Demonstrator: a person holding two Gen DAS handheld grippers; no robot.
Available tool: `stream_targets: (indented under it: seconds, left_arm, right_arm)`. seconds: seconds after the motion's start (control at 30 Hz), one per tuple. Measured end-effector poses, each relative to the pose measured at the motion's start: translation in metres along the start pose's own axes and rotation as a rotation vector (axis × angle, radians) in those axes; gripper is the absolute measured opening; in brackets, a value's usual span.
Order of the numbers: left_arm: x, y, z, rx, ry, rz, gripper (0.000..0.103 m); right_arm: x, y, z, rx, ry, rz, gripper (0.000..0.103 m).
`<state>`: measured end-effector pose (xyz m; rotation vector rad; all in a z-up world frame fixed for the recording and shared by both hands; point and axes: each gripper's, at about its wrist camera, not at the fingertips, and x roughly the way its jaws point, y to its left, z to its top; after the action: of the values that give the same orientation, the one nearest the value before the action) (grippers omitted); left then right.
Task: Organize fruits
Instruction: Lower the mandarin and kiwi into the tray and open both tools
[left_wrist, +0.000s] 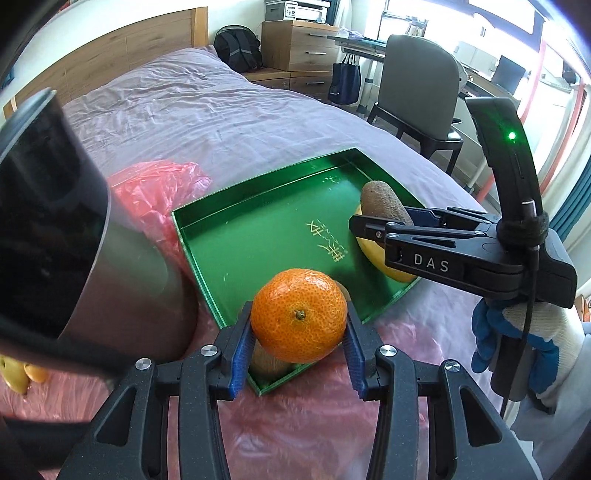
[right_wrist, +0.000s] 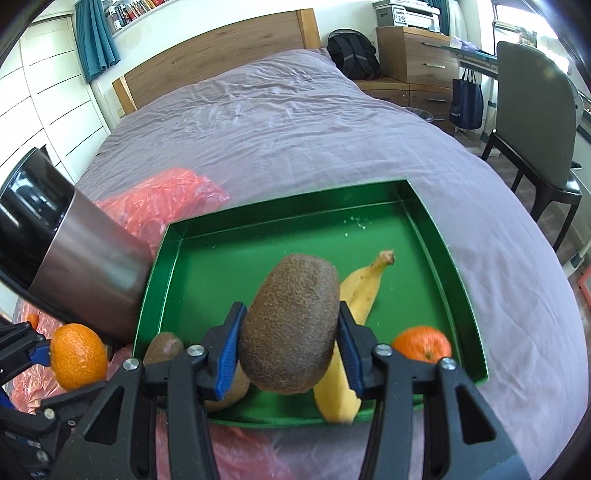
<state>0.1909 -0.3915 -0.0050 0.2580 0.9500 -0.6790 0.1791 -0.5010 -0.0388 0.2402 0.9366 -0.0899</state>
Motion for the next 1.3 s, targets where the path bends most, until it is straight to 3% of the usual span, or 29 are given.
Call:
stream_targets:
  seconds: [0.4,0.6,0.97,1.3]
  left_arm:
    - [0.063,0.014,0.014,-0.013,0.037,0.081,0.039]
    - [0.084,0.019,0.01,-0.017,0.073,0.086,0.039]
    - [0.103,0.022,0.004,-0.014,0.098,0.097,0.039]
    - [0.09,0.017,0.005,0.006,0.099,0.11,0.044]
  right_arm:
    - [0.051,0.007,0.0,-0.04,0.037,0.057,0.04]
    - [0.06,0.012,-0.005,-0.073,0.043,0.056,0.041]
    - [0.066,0.024,-0.01,-0.2,0.045,0.003,0.042]
    - [0.062,0.024,-0.009,-0.182,0.054,-0.006,0.045]
